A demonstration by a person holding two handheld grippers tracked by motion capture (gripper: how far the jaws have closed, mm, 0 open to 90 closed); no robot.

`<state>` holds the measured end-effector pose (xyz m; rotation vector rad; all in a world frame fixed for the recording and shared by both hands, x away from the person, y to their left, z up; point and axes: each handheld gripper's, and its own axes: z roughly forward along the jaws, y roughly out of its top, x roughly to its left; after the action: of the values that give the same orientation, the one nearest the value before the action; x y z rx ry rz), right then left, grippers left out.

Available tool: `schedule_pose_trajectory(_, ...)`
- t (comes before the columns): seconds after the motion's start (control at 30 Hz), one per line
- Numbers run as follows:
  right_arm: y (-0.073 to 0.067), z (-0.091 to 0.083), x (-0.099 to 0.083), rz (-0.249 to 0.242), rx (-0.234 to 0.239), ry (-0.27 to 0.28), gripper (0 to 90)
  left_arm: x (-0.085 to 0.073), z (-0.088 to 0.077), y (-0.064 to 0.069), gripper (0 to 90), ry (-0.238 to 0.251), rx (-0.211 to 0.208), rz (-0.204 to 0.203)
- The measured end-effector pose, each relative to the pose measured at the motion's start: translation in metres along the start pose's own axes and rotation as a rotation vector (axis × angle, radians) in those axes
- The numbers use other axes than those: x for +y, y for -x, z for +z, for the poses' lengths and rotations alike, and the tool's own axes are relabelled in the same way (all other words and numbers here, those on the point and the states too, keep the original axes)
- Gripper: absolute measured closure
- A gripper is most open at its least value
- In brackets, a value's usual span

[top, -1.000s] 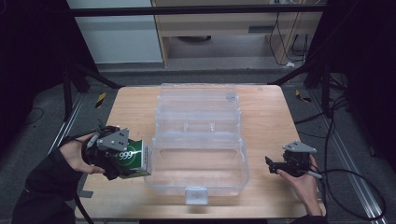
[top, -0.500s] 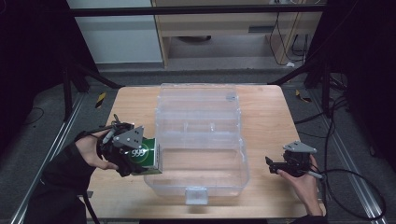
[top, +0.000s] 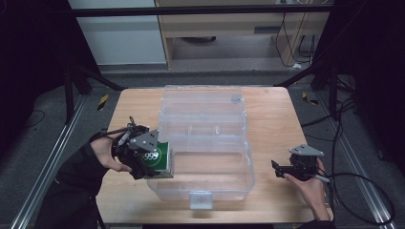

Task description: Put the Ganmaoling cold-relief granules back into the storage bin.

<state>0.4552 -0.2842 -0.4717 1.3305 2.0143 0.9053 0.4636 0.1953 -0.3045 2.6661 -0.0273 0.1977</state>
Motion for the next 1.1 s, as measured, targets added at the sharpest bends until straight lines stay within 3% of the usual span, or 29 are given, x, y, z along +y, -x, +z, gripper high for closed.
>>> schedule_pose_trajectory(0.77,-0.001,0.001,-0.001,-0.003,0.0,-0.01,1.9,0.005,0.033,-0.004,15.1,-0.036,-0.041,0.029)
schedule_pose_trajectory(1.1,-0.002,0.001,-0.001,-0.005,0.003,-0.012,1.9,0.002,0.047,-0.003,15.0,-0.042,-0.057,0.016)
